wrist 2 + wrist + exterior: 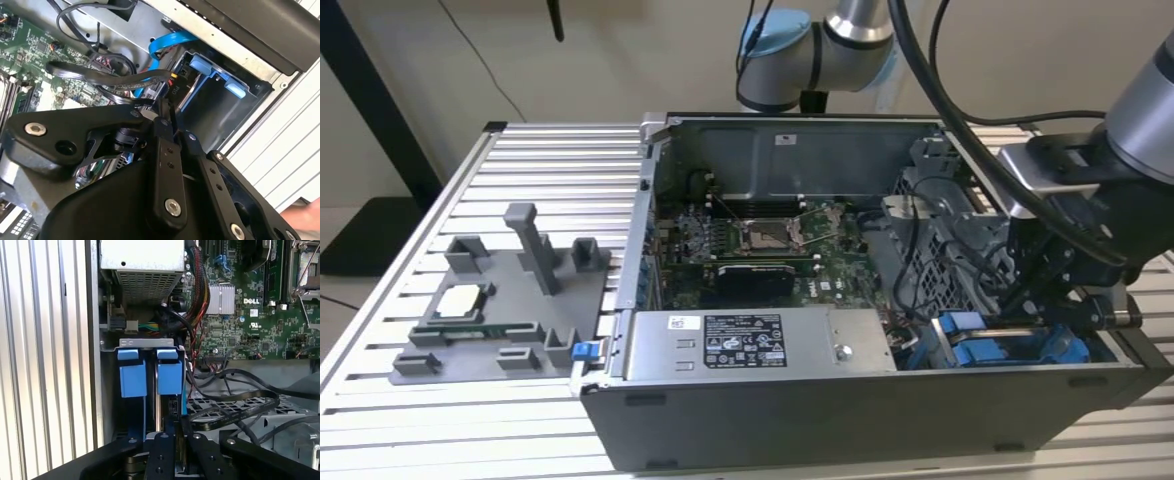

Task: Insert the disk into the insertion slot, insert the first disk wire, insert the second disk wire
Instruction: 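Insert the second disk wire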

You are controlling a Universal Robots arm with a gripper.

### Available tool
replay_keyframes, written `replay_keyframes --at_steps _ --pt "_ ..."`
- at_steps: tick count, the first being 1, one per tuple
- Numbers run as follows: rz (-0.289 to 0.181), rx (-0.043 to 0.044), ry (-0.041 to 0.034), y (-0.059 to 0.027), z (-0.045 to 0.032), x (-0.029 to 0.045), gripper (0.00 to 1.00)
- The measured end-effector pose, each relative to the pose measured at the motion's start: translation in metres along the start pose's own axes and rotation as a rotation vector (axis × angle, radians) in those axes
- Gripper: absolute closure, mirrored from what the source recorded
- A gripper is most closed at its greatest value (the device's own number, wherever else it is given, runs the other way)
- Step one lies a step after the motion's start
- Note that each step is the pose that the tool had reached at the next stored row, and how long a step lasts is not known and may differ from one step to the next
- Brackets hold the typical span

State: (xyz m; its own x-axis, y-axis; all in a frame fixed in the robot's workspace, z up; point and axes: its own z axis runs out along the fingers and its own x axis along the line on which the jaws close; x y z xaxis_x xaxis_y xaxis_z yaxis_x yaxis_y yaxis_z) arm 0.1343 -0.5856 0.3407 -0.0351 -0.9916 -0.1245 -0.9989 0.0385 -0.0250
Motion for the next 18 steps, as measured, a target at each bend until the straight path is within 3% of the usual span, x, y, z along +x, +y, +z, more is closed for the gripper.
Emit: replay_keyframes --at_steps 3,18 --pt "0.001 -0.0045 0.0019 0.0001 -0.0031 -0.0003 1.0" --pt "0.001 -0.0045 0.002 -0.0019 -0.0013 -0.0015 1.0"
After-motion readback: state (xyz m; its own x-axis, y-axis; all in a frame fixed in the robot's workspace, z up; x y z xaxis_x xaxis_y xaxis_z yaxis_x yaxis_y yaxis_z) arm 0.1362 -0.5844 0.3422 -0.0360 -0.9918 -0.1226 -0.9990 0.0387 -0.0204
